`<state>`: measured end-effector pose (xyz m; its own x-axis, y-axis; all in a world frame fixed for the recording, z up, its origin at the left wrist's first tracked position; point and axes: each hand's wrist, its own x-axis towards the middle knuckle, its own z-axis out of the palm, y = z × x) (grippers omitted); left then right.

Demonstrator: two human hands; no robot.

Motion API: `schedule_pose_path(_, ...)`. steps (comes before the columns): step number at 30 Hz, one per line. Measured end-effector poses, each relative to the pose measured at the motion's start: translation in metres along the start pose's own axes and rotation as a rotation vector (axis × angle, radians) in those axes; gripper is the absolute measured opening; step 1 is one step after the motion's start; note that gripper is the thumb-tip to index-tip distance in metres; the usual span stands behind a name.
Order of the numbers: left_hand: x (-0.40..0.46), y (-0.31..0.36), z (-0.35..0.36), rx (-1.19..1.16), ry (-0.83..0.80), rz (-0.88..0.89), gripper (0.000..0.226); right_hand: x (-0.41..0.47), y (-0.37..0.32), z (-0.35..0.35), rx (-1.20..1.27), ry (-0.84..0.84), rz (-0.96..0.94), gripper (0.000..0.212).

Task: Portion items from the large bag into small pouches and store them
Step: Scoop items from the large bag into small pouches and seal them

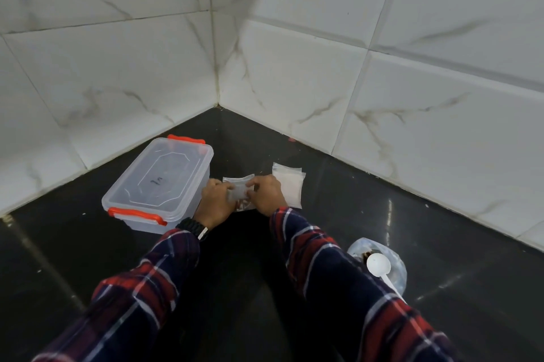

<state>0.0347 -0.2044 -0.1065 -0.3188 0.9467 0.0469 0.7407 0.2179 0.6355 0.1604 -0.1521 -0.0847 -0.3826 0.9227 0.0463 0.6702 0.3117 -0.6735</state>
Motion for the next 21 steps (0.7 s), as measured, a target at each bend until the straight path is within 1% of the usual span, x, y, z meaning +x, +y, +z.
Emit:
schedule_pose_path(2,-0.002,0.005,0.001,-0.026,0.068,0.042,0.030,0.002,0.006,-0.007,0.096,0.118,0.042,0.013)
schedule_pose_path(4,-0.004,0.017,0.003,-0.061,0.098,0.086,0.026,0.003,0.017,-0.020,0.134,0.188,0.144,0.013)
schedule_pose_path(6,-0.004,0.033,0.009,-0.120,0.061,0.128,0.023,0.003,0.034,-0.034,0.094,0.213,0.248,0.017)
schedule_pose_path(8,-0.002,0.048,0.018,-0.140,0.013,0.163,0.022,0.003,0.050,-0.043,0.027,0.190,0.322,0.021)
schedule_pose_path(10,0.003,0.056,0.029,-0.132,-0.013,0.131,0.020,0.003,0.059,-0.045,-0.008,0.147,0.378,0.029)
schedule_pose_path(12,0.010,0.061,0.040,-0.110,-0.036,0.054,0.016,0.002,0.063,-0.045,0.002,0.120,0.419,0.037)
schedule_pose_path(14,0.014,0.065,0.048,-0.059,-0.061,-0.004,0.020,0.001,0.065,-0.044,0.041,0.123,0.437,0.035)
schedule_pose_path(17,0.016,0.072,0.057,0.018,-0.126,-0.043,0.027,-0.001,0.066,-0.047,0.117,0.161,0.469,0.028)
schedule_pose_path(21,0.017,0.074,0.060,-0.027,-0.127,-0.043,0.014,-0.003,0.068,-0.052,0.182,0.178,0.505,0.034)
